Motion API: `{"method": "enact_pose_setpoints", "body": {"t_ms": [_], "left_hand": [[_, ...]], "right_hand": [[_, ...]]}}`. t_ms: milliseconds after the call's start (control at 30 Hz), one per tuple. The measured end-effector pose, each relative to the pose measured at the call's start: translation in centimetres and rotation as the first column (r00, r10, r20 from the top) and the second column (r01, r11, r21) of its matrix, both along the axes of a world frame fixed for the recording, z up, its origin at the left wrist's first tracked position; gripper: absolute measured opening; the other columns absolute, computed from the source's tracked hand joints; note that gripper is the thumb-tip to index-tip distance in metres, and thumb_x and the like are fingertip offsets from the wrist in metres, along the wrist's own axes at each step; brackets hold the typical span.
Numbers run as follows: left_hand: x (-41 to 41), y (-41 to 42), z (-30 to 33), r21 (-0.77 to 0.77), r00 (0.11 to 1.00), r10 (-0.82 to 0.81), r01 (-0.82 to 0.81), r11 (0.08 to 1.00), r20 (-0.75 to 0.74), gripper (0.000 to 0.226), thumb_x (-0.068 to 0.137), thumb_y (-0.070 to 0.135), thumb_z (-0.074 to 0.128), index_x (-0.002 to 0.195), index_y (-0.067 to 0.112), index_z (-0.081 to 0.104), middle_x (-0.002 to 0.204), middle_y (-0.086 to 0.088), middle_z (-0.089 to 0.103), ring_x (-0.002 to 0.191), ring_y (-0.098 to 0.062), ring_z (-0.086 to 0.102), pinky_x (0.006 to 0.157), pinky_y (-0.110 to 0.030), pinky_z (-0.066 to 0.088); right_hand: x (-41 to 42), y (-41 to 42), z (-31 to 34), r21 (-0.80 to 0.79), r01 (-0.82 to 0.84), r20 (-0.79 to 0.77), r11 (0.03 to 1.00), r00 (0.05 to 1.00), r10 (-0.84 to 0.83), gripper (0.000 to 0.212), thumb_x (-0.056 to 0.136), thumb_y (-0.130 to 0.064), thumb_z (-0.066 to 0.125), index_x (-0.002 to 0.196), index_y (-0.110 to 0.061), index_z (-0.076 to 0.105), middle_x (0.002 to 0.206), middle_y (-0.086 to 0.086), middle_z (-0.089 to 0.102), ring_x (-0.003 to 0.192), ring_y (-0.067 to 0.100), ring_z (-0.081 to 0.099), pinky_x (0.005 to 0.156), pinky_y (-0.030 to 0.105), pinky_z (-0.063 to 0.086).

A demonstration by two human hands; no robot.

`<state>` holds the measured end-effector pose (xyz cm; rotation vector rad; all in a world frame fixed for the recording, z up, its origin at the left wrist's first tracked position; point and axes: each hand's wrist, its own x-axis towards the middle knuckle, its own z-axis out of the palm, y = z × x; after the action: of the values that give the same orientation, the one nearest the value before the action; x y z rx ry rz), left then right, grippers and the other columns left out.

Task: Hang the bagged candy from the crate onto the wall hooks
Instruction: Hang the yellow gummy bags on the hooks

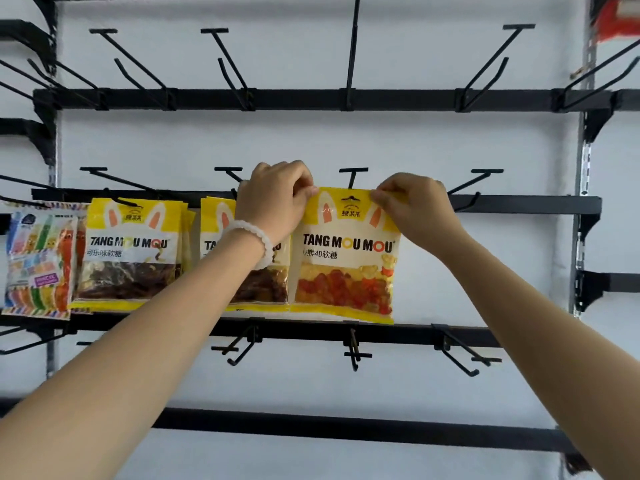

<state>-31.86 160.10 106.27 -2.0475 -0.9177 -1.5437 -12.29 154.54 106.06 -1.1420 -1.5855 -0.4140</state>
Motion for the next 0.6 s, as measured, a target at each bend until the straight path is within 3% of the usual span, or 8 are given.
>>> {"method": "enact_pose_setpoints", "body": {"t_ms": [233, 367, 600], "left_hand": [[0.1, 0.8, 1.0, -0.107, 1.000, -0.013, 0.014, 0.994, 0.007, 0.017, 0.090, 0.036, 0.054, 0.089, 0.020, 0.059, 0.093, 0.005, 0.066, 0.099, -0.024, 0.051, 0.080, -0.042, 0.045], [0.6, 1.2, 1.2, -0.116, 1.000, 0.004, -0.004, 0.993, -0.002, 0.017, 0.090, 0.037, 0.054, 0.089, 0.021, 0.060, 0.093, 0.005, 0.066, 0.100, -0.024, 0.050, 0.080, -0.041, 0.045], [1.6, 3.1, 0.0, -0.061, 0.988, 0.142, -0.146, 0.987, -0.063, 0.019, 0.089, 0.038, 0.054, 0.088, 0.021, 0.061, 0.090, 0.004, 0.067, 0.098, -0.025, 0.052, 0.079, -0.038, 0.041]], "right_hand": [[-0.5, 0.6, 1.1, -0.032, 0.078, -0.057, 0.996, 0.995, -0.080, 0.011, 0.089, -0.033, 0.056, 0.081, -0.025, 0.058, 0.079, -0.003, 0.061, 0.076, 0.018, 0.058, 0.072, 0.041, 0.054], [-0.1, 1.0, 1.3, -0.027, 0.105, -0.065, 0.994, 0.992, -0.106, 0.011, 0.089, -0.032, 0.055, 0.081, -0.025, 0.058, 0.071, -0.009, 0.056, 0.072, 0.017, 0.058, 0.067, 0.039, 0.054], [0.6, 3.4, -0.2, -0.108, 0.188, -0.027, 0.976, 0.981, -0.192, 0.012, 0.090, -0.034, 0.053, 0.085, -0.026, 0.061, 0.075, -0.007, 0.058, 0.078, 0.019, 0.059, 0.064, 0.034, 0.050]]}}
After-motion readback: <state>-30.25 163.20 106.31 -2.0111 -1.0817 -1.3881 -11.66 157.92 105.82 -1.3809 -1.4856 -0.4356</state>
